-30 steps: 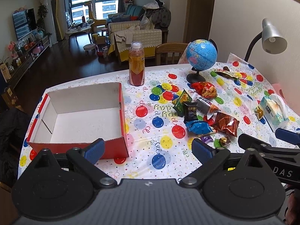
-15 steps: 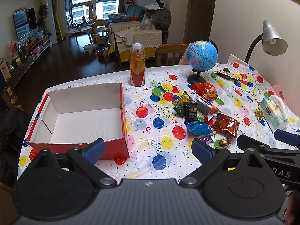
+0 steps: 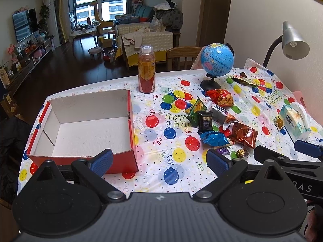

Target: Organize snacks

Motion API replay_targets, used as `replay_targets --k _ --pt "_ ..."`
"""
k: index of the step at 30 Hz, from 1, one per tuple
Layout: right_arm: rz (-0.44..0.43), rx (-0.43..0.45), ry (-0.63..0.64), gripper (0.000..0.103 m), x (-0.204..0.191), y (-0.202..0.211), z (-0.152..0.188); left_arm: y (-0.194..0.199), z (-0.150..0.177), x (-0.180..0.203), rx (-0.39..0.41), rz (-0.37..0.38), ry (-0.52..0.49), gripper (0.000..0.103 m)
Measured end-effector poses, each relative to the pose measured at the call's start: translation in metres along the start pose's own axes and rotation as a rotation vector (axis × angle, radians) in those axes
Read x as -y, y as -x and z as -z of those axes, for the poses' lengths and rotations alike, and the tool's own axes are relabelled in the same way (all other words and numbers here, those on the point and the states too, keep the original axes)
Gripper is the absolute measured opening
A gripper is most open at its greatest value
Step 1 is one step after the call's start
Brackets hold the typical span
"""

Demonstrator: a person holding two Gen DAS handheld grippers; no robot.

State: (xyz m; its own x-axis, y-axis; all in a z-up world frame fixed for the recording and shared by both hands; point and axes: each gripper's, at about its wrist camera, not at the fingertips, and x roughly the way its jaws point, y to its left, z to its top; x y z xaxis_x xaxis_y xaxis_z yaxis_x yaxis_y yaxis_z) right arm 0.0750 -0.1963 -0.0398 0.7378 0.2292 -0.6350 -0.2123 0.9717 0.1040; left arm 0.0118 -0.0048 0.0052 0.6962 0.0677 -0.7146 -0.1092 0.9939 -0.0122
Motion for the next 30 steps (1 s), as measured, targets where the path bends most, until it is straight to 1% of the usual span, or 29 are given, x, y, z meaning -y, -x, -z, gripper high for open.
replay_targets --k 9,12,18,22,25,28,30 --pt "0.002 -0.011 -0.012 0.102 0.002 -0.006 0.002 -0.007 -0.005 0.004 -0.021 0.008 -0.006 0.1" --pt "0.006 -0.024 -0.033 0.102 0.01 -0.019 0.002 -0.017 -0.009 0.011 -0.035 0.019 -0.017 0.1" --pt "0.01 -0.045 -0.087 0.102 0.042 -0.037 0.003 -0.053 -0.017 0.035 -0.056 0.025 -0.057 0.1" --pt "0.036 -0.072 -0.1 0.101 0.069 -0.057 0.004 -0.083 -0.024 0.054 -0.079 0.031 -0.079 0.1" --pt "0.055 -0.099 -0.1 0.099 0.087 -0.076 0.007 -0.109 -0.028 0.066 -0.107 0.039 -0.082 0.1" --pt "0.054 -0.143 -0.068 0.097 0.099 -0.095 0.012 -0.133 -0.034 0.079 -0.129 0.043 -0.095 0.1" --pt "0.033 -0.171 -0.045 0.095 0.103 -0.108 0.015 -0.154 -0.037 0.086 -0.16 0.046 -0.097 0.1"
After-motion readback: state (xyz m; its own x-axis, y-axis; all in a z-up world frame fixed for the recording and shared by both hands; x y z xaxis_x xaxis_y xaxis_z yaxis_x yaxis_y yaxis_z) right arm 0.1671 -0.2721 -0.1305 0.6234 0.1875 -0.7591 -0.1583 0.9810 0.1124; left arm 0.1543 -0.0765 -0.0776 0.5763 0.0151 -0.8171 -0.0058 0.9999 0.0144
